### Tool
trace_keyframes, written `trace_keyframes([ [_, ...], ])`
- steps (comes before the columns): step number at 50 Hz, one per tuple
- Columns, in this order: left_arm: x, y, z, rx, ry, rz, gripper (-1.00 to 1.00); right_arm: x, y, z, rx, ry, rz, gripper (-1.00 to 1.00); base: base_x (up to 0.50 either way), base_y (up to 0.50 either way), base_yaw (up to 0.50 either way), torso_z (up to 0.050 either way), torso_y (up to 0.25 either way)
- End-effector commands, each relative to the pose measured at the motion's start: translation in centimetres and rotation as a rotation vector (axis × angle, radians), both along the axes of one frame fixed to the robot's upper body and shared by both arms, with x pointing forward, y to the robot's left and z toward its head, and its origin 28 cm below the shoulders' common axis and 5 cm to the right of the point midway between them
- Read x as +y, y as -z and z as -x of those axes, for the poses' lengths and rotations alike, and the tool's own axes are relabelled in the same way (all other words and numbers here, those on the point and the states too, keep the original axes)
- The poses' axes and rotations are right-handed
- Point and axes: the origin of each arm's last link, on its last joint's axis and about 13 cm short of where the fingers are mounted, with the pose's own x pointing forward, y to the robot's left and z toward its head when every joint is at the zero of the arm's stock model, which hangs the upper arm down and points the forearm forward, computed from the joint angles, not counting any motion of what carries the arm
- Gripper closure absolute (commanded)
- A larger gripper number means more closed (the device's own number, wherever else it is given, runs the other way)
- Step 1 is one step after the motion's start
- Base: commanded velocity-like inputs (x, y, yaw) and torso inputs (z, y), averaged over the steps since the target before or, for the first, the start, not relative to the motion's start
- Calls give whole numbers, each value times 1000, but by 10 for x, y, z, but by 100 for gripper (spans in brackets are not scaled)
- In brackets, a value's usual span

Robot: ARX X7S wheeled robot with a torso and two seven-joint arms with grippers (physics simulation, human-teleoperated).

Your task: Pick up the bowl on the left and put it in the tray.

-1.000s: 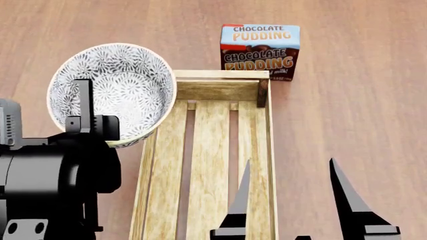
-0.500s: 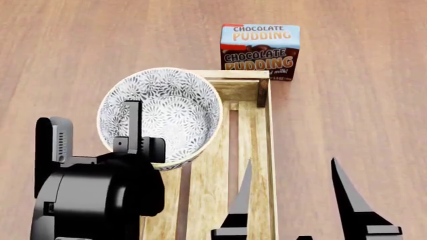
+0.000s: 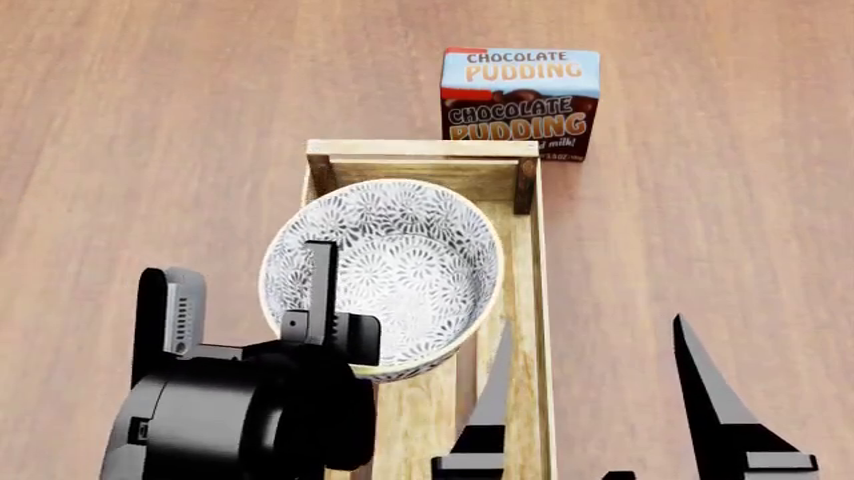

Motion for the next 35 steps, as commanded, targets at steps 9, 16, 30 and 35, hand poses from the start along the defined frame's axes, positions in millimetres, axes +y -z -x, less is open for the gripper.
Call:
trace_keyframes([
  [9,-9,14,-15,-37,5,48,100,-4,-3,-1,-22,16,-13,-100,0,0,0,0,1],
  [16,-11,20,-19,-36,11,46,100,-5,-3,-1,-22,17,-13,-100,0,0,0,0,0],
  [30,-16,37,-29,-38,26,52,100,-5,-3,-1,-21,19,-14,-100,0,0,0,0,1],
  [35,-19,45,-31,-26,39,52,100,-5,-3,-1,-21,19,-13,-100,0,0,0,0,0],
])
